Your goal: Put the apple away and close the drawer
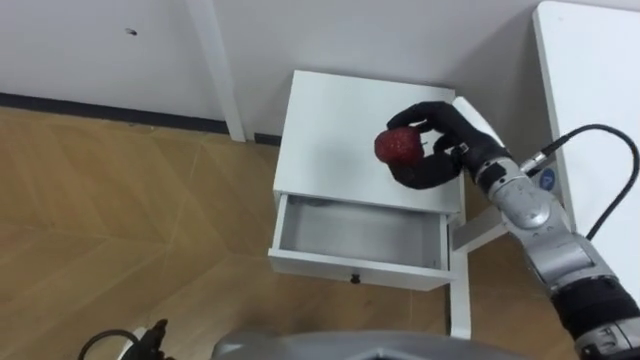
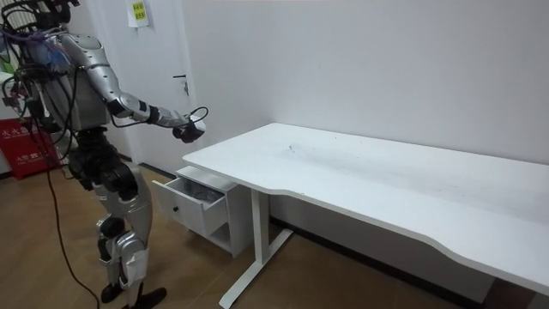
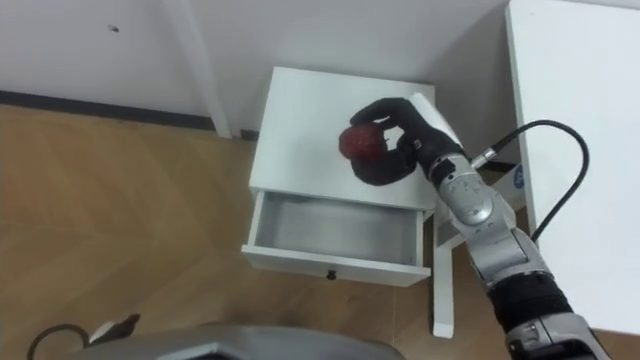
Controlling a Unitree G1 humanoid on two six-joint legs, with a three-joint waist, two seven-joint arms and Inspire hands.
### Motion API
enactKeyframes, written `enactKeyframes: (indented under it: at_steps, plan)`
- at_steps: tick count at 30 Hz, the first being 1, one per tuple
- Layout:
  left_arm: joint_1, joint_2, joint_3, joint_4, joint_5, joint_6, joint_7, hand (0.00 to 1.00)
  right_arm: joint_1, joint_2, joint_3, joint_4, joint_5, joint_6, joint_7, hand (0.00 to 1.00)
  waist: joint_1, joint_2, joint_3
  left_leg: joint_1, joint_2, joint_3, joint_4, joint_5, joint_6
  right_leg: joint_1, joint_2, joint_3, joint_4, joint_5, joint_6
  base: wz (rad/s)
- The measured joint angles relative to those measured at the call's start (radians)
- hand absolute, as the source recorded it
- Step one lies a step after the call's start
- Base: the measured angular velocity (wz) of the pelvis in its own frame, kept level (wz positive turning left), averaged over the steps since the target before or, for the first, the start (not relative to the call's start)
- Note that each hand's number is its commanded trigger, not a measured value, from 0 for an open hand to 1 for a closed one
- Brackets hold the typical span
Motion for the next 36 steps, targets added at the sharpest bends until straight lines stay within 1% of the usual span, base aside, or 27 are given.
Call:
enactKeyframes:
  at_steps: [7, 12, 14, 15, 16, 17, 19, 25, 28, 32, 36]
  plan:
    - [-0.005, 0.0, 0.001, -0.001, 0.0, 0.0, -0.002, 0.0, 0.029, 0.03, 0.008, 0.001, -0.032, 0.0, 0.009, 1.0, 0.0, 0.0, 0.0, -0.02, -0.001, -0.007, 0.008, 0.0, 0.0, -0.01, 0.0, -0.008, -0.001, 0.0, 0.0, 0.02]
    - [-0.01, 0.0, 0.0, -0.001, 0.0, 0.0, -0.009, 0.0, 0.045, 0.037, 0.017, 0.035, -0.036, 0.001, 0.026, 1.0, -0.001, -0.001, -0.0005, -0.02, -0.002, -0.009, 0.008, 0.0, 0.0, -0.011, -0.001, -0.003, 0.0, 0.0, 0.0, 0.01]
    - [-0.009, 0.0, 0.0, -0.001, 0.0, 0.0, -0.016, 0.0, 0.048, 0.037, 0.028, 0.046, -0.043, 0.013, 0.029, 1.0, 0.0, -0.002, -0.0007, -0.02, -0.002, -0.009, 0.008, 0.0, 0.0, -0.011, -0.001, -0.002, 0.0, 0.0, 0.0, 0.0]
    - [-0.009, 0.0, 0.0, -0.001, 0.0, 0.0, -0.019, 0.0, 0.051, 0.037, 0.037, 0.046, -0.052, 0.02, 0.031, 0.97, 0.002, -0.002, -0.0007, -0.02, -0.002, -0.009, 0.008, 0.0, 0.0, -0.011, 0.0, -0.003, -0.001, 0.0, 0.0, 0.0]
    - [-0.011, 0.0, 0.0, -0.001, 0.0, 0.0, -0.02, 0.0, 0.054, 0.042, 0.038, 0.049, -0.066, 0.02, 0.038, 0.51, 0.001, -0.003, -0.0006, -0.02, -0.002, -0.009, 0.008, 0.0, 0.0, -0.011, -0.001, -0.003, -0.001, 0.0, 0.0, 0.0]
    - [-0.012, 0.0, 0.0, -0.001, 0.0, 0.0, -0.02, 0.0, 0.054, 0.046, 0.038, 0.053, -0.074, 0.02, 0.038, 0.0, 0.001, -0.004, -0.0008, -0.02, -0.002, -0.009, 0.008, 0.0, 0.0, -0.011, -0.001, -0.003, -0.001, 0.0, 0.0, 0.0]
    - [-0.017, 0.0, 0.0, -0.001, 0.0, 0.0, -0.02, 0.0, 0.054, 0.064, 0.038, 0.083, -0.083, 0.021, 0.038, 0.0, 0.001, -0.008, -0.001, -0.02, -0.002, -0.009, 0.009, 0.0, 0.0, -0.011, -0.001, -0.003, -0.001, 0.0, 0.0, 0.0]
    - [-0.026, 0.0, -0.005, -0.001, 0.0, 0.0, -0.019, 0.0, 0.055, 0.075, 0.038, 0.091, -0.11, 0.021, 0.039, 0.0, 0.002, -0.011, 0.0009, -0.021, -0.002, -0.01, 0.009, 0.0, 0.0, -0.011, -0.001, -0.001, -0.001, 0.0, 0.0, 0.0]
    - [-0.028, -0.002, -0.007, 0.017, 0.0, 0.0, -0.017, 0.0, 0.055, 0.082, 0.038, 0.108, -0.144, 0.02, 0.035, 0.0, -0.002, -0.006, 0.0037, -0.021, -0.002, -0.012, 0.01, 0.0, 0.0, -0.01, 0.0, -0.001, -0.001, 0.0, 0.0, 0.0]
    - [-0.027, -0.008, -0.007, 0.017, 0.0, 0.0, -0.015, 0.0, 0.057, 0.084, 0.038, 0.131, -0.166, 0.021, 0.034, 0.0, -0.002, -0.007, 0.0023, -0.032, -0.003, -0.015, 0.011, 0.0, 0.0, -0.019, 0.0, -0.001, 0.0, 0.0, 0.0, 0.02]
    - [-0.029, -0.013, -0.006, 0.017, 0.0, 0.0, -0.015, 0.0, 0.06, 0.084, 0.038, 0.132, -0.173, 0.021, 0.033, 0.0, -0.004, 0.0, 0.0017, -0.035, -0.003, -0.014, 0.013, 0.0, 0.0, -0.024, -0.001, 0.0, 0.0, 0.0, 0.0, 0.0]
